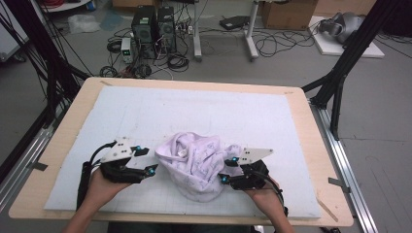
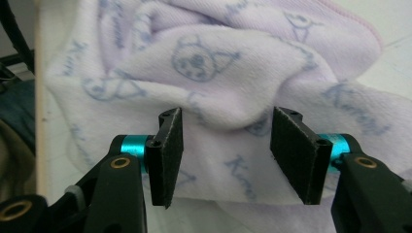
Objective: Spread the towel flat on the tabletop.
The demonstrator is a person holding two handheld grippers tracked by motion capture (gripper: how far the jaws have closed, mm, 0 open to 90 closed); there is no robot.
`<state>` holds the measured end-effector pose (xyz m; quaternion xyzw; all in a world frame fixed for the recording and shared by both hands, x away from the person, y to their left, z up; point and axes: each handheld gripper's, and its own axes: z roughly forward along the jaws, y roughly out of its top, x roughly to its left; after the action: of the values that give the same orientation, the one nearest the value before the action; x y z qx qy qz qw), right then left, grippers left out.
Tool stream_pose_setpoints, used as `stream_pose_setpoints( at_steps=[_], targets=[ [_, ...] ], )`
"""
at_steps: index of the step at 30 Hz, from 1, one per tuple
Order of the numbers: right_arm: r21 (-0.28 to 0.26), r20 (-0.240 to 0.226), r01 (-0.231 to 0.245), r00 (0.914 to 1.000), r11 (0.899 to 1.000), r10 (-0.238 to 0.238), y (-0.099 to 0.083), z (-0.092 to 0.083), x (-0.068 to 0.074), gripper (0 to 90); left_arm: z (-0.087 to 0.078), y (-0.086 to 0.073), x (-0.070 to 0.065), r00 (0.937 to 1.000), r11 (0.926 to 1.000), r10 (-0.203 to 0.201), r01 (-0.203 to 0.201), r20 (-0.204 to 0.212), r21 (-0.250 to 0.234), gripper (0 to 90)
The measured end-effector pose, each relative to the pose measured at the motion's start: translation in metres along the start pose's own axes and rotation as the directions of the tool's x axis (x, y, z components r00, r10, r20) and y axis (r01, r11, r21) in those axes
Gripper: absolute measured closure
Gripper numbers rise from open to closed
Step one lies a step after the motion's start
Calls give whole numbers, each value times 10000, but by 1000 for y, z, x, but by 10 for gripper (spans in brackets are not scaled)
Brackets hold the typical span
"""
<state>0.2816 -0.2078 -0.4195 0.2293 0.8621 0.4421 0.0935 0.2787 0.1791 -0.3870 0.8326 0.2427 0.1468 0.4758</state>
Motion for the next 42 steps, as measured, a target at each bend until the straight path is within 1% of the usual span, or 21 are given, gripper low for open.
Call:
stream_pose_setpoints(
  at_steps=[1,3,4,5,7,9,10,11,12,13,14,17,18,21,24,25,30,37,40,41,42],
  targets=[
    [-4,-1,-59,10000,10000,59,-1,1,-1,453,0,0,0,10000,10000,0,0,0,0,391],
    [126,17,-31,10000,9999,31,-2,3,-2,454,20,14,0,9991,9993,206,-217,360,307,400],
    [126,17,-31,10000,9999,31,-2,3,-2,454,20,14,0,9991,9993,206,-217,360,307,406],
    [343,45,103,9999,9994,-105,-2,7,-2,457,34,21,-1,9980,9981,316,-345,554,518,418],
    [454,8,149,9999,9989,-150,-3,11,-2,471,42,25,-1,9965,9963,436,-487,717,712,465],
    [636,-63,91,9999,9979,-87,-5,14,-2,489,54,27,-3,9943,9930,559,-649,912,990,540],
    [714,-69,55,10000,9974,-50,-6,16,-2,513,67,26,-4,9899,9848,703,-885,1228,1493,618],
    [776,-90,134,9999,9969,-127,-6,17,-2,544,67,26,-4,9899,9848,703,-885,1228,1493,710],
    [763,-67,229,9997,9968,-224,-8,17,-2,575,74,23,-5,9883,9755,714,-974,1346,1973,773],
    [763,-67,229,9997,9968,-224,-8,17,-2,575,74,23,-5,9883,9755,714,-974,1346,1973,821],
    [880,-231,224,9995,9959,-205,-9,17,-1,669,75,21,-3,9882,9742,677,-952,1374,2045,846],
    [744,-273,362,9990,9966,-343,-10,14,0,770,68,16,2,9924,9797,436,-650,1153,1894,865],
    [667,-328,366,9989,9971,-345,-9,12,-1,786,57,12,6,9953,9833,275,-437,933,1766,866],
    [544,-431,418,9983,9976,-395,-8,7,1,804,44,6,8,9975,9864,83,-196,696,1629,869],
    [462,-538,630,9967,9969,-605,-6,2,10,810,16,-11,7,9993,9873,59,-116,361,1587,870],
    [446,-567,720,9960,9964,-694,-6,0,13,811,16,-11,7,9993,9873,59,-116,361,1587,870],
    [510,-811,909,9929,9946,-866,-8,-7,29,817,-20,-35,-8,9999,9862,107,-114,52,1652,871],
    [638,-1253,899,9888,9939,-814,-16,-16,46,771,-41,-58,-25,9998,9827,40,-80,217,1851,863],
    [120,-1373,807,9874,9967,-783,-11,-27,48,687,-44,-55,-25,9997,9848,83,-122,231,1734,738],
    [120,-1373,807,9874,9967,-783,-11,-27,48,687,-44,-52,-24,9998,9864,42,-76,208,1640,738],
    [-95,-1283,776,9886,9969,-782,-4,-35,45,665,-44,-47,-22,9999,9888,49,-71,150,1493,657]
  ],
)
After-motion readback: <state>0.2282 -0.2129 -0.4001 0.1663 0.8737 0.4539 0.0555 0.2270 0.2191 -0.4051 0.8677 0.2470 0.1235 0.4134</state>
